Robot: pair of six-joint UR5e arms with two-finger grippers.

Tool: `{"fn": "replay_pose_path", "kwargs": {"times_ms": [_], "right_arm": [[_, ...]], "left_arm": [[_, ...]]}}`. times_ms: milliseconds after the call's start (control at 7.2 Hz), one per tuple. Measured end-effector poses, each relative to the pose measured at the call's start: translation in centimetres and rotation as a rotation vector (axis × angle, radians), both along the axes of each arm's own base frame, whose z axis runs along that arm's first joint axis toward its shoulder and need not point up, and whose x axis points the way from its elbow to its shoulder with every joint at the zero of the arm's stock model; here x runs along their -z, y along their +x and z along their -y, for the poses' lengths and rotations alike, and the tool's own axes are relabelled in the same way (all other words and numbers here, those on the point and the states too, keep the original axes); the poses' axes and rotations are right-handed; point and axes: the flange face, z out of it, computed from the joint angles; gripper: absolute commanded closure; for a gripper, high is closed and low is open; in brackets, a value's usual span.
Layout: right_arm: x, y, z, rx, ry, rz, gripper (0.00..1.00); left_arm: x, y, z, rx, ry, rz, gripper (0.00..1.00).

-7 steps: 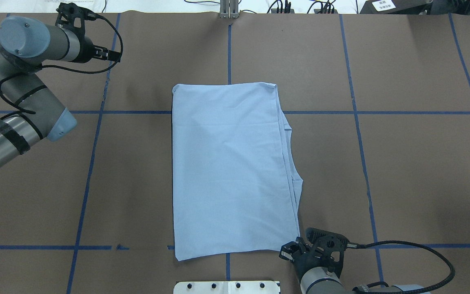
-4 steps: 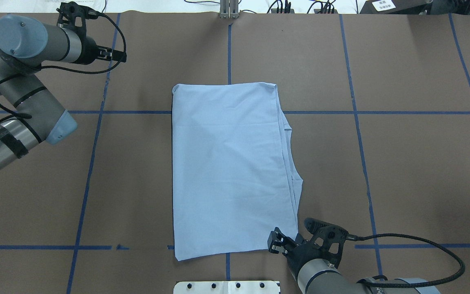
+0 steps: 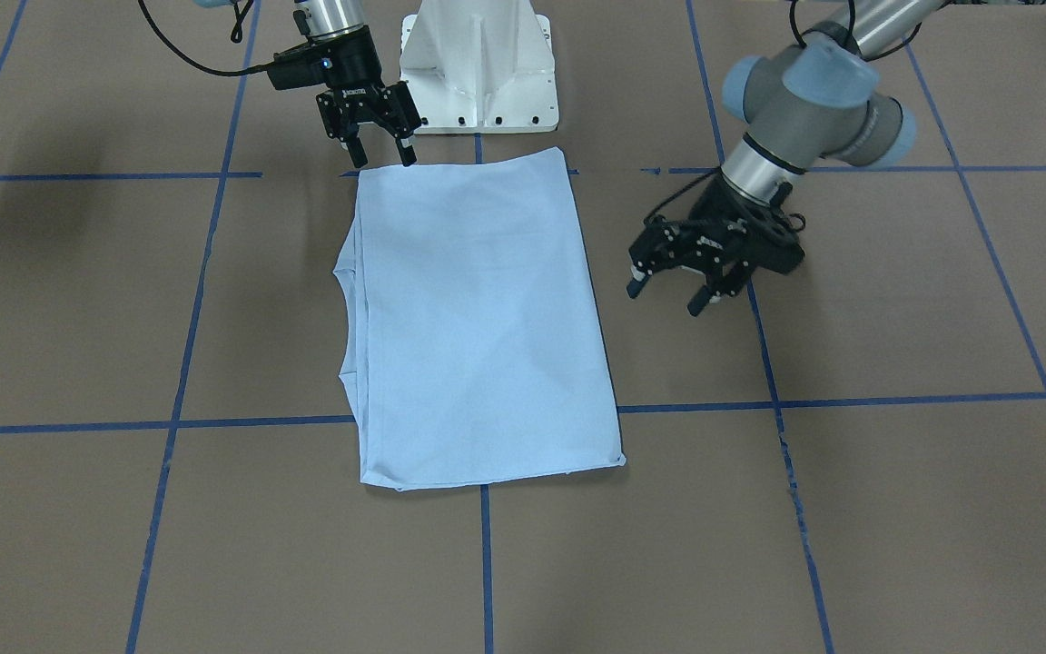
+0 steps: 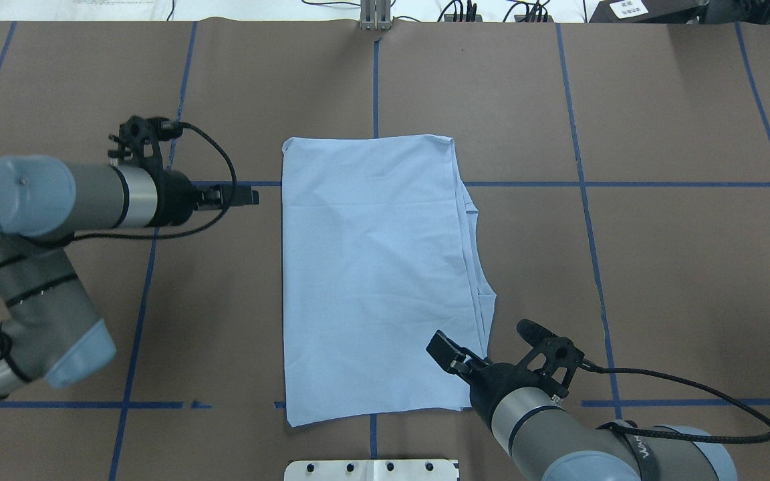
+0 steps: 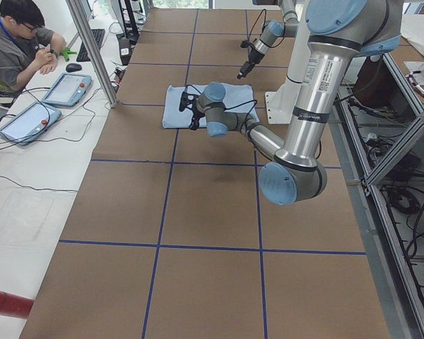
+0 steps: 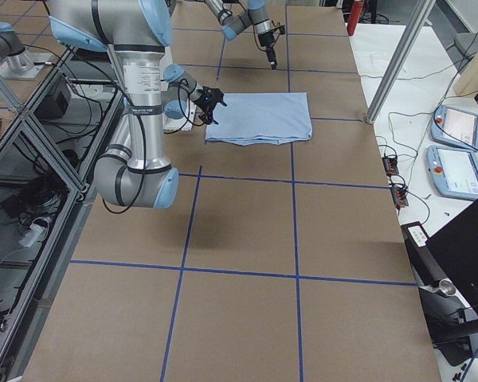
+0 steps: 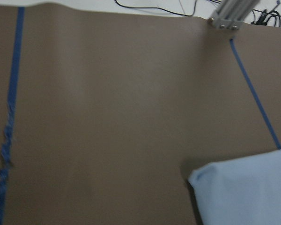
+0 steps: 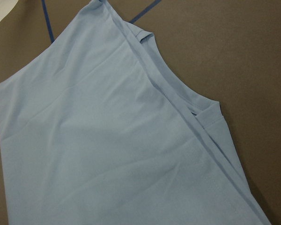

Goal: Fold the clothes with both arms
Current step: 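Move the left gripper to the shirt's near edge beside the right gripper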

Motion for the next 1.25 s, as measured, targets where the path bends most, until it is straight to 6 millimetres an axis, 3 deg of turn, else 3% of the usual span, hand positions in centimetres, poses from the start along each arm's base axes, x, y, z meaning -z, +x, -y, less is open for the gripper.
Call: {"fn": "replay_pose_path", "kwargs": {"times_ms": [139, 278, 416, 555, 833, 1249], "right_arm": [[-0.2, 0.2, 0.9, -0.020, -0.007, 0.001, 0.00], [-0.3, 0.2, 1.5, -0.032, -0.010, -0.003, 0.00], [-0.5, 0.1, 1.8, -0.039, -0.012, -0.005, 0.00], [-0.7, 0.0, 1.9, -0.041, -0.014, -0.008, 0.00], [-1.0, -0.3, 2.0, -0.041, -0.015, -0.014, 0.00], [-1.3, -0.6, 2.0, -0.045, -0.022, -0.016, 0.00]], "left_arm": [[2.5, 2.0, -5.8, -0.010, -0.091, -0.014, 0.00], [3.9, 4.1, -10.6, -0.007, -0.171, -0.022, 0.13], [4.3, 6.1, -14.5, 0.006, -0.246, -0.036, 0.29], [4.2, 7.7, -17.2, 0.022, -0.317, -0.054, 0.29], [3.0, 10.5, -20.7, 0.040, -0.402, -0.054, 0.29], [1.4, 12.2, -21.8, 0.042, -0.414, -0.023, 0.29]]}}
